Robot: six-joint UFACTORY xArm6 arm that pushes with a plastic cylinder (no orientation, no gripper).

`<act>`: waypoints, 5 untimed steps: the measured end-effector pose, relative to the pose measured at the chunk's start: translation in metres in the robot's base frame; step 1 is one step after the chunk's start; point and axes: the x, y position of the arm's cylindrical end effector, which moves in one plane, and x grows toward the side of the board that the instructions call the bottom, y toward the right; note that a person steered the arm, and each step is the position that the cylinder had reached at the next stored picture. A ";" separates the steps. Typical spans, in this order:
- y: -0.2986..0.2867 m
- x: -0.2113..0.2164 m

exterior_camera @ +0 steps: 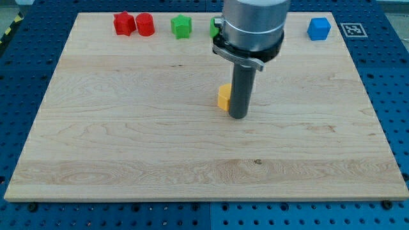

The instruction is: Place the yellow hexagon left to the red star

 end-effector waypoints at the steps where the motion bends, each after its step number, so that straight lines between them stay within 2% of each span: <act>1: -0.010 -0.019; 3: -0.020 -0.089; 4: -0.023 -0.112; 5: -0.025 -0.114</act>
